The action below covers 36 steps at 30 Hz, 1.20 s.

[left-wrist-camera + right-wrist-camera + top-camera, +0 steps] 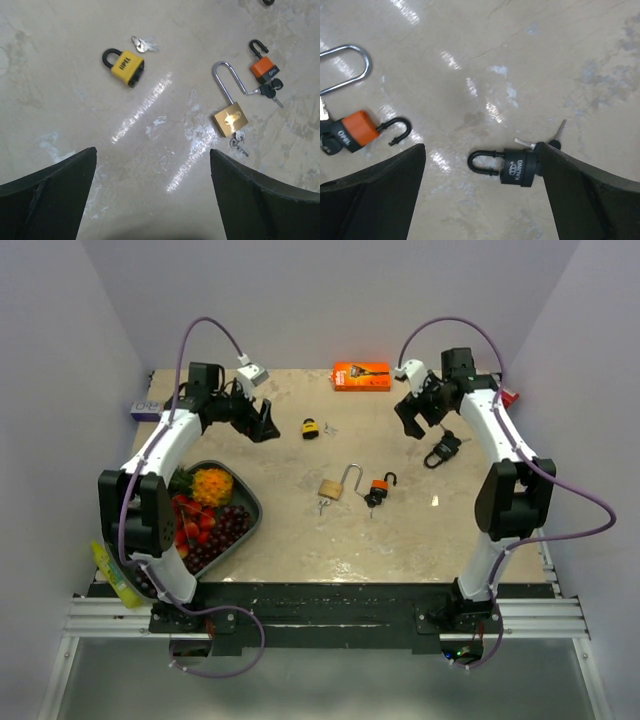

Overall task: Lock with the key
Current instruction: Pick up the lock from the center of the board.

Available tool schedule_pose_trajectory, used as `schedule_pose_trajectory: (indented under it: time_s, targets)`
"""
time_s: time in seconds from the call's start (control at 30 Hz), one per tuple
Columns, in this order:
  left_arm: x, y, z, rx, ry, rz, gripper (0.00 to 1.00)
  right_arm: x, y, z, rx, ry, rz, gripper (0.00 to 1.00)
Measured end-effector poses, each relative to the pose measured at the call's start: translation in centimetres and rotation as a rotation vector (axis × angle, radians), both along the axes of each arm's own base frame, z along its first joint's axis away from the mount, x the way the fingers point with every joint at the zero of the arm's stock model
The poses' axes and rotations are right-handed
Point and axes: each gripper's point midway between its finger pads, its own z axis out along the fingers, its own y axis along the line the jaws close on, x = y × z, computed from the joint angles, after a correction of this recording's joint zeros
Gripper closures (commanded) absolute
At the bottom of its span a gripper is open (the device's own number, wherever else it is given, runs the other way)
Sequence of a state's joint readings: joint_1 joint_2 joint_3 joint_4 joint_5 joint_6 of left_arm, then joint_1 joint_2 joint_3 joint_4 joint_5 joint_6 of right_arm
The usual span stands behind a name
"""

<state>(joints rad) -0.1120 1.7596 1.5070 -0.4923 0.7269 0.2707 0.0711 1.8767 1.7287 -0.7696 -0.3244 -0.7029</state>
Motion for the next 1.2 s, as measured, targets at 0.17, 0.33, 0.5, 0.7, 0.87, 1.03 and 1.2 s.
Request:
schedule_pose_trajectory:
  time_s: [0.17, 0.33, 0.5, 0.7, 0.87, 1.03, 1.2]
  targets:
    - [-3.8, -1.6, -3.2, -0.006, 0.105, -0.013, 0.01, -3.2, 2.2, -2.2, 0.008, 0.103, -0.014, 0.08]
    - [-5.7, -2.1, -4.0, -0.026, 0.166, 0.049, 0.01, -9.0, 7.3, -6.0, 0.031, 0.261, -0.103, 0.12]
    - [-4.5, -1.4, -3.3, -0.027, 0.138, 0.126, 0.01, -11.8, 9.6, -8.4, -0.013, 0.322, -0.332, 0.12]
    - [-3.6, -0.8, -3.2, -0.014, 0.123, 0.186, 0.01, -12.8, 9.2, -10.5, -0.033, 0.337, -0.561, 0.16]
    - [-3.3, -0.5, -3.2, -0.011, 0.125, 0.218, 0.01, -12.7, 8.5, -12.2, -0.055, 0.334, -0.672, 0.22]
    - [-3.1, -0.3, -3.3, -0.013, 0.133, 0.241, 0.02, -12.1, 8.5, -14.0, -0.062, 0.332, -0.742, 0.24]
    - [-2.8, -0.2, -3.4, -0.013, 0.13, 0.252, 0.02, -11.7, 8.6, -14.9, -0.057, 0.329, -0.772, 0.33]
